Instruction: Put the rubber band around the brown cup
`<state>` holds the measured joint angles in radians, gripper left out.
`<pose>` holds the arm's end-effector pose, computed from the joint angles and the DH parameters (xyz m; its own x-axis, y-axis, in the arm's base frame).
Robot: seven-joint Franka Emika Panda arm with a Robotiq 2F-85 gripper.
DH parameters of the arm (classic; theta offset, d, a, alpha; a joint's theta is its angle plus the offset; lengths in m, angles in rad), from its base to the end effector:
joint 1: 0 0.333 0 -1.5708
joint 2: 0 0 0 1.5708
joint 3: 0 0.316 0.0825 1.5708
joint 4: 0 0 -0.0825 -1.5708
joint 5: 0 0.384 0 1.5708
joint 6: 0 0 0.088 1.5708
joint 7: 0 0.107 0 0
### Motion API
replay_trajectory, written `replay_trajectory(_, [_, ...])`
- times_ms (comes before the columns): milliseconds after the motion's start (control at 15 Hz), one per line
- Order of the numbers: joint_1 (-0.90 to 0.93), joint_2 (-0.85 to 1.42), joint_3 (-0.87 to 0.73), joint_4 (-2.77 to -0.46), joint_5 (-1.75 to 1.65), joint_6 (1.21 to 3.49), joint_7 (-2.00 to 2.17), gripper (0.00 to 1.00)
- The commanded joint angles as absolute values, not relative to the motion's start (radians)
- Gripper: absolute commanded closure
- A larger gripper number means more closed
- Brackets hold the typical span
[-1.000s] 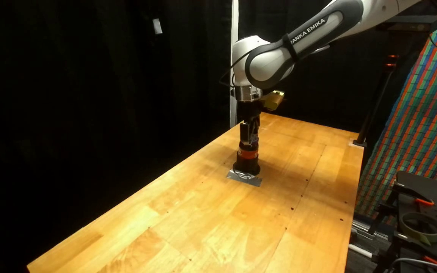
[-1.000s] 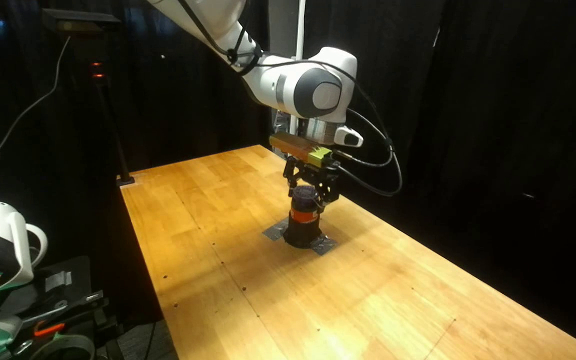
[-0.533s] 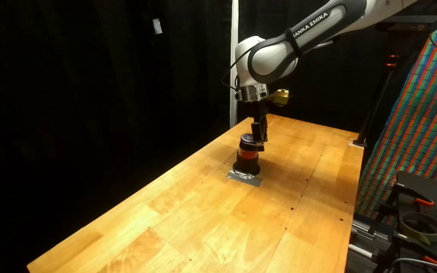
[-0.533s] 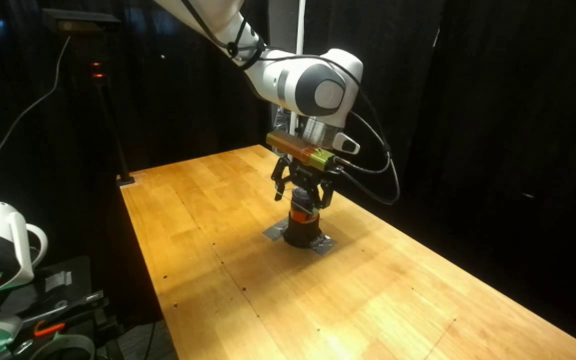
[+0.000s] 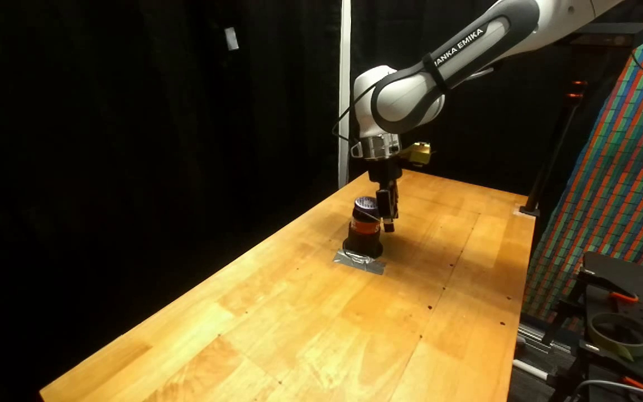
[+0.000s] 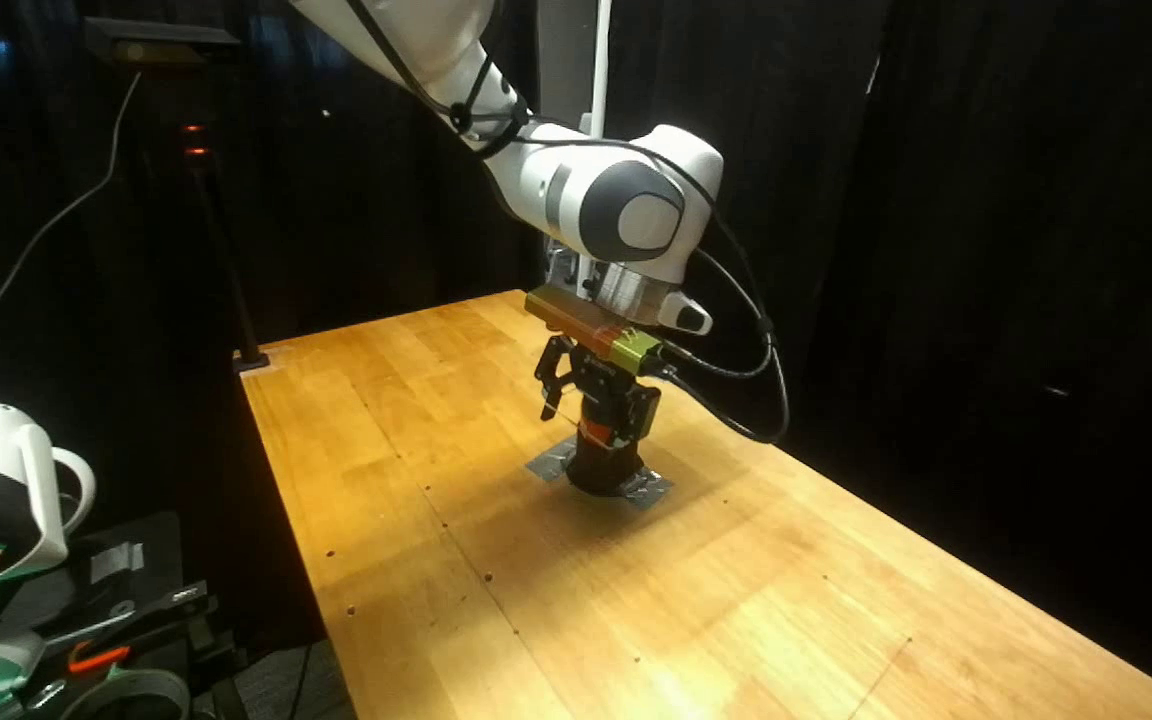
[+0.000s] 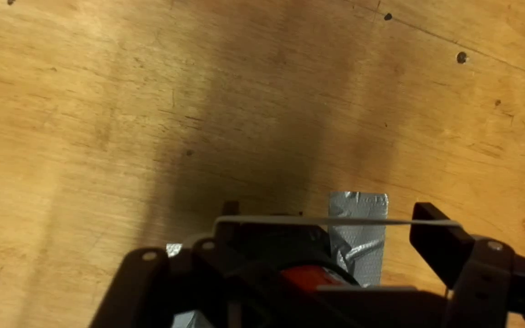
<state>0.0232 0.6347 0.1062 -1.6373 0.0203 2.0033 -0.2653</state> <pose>0.6524 0.0791 0.2294 0.8997 0.3690 -0.2332 0.3432 -0.9281 -0.1446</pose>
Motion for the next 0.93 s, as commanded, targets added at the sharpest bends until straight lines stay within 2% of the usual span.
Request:
replay_trajectory(0, [0.008, 0.522, 0.107, -1.838, 0.038, 2.21, -0.26, 0.29])
replay_trajectory(533, [-0.053, 0.328, 0.123, -2.214, 0.077, 2.649, -0.291, 0.91])
replay_trajectory(800, [-0.167, 0.273, 0.245, -2.353, 0.289, 2.873, -0.445, 0.97])
replay_trajectory(867, [-0.21, 0.265, 0.298, -2.375, 0.366, 2.915, -0.504, 0.93])
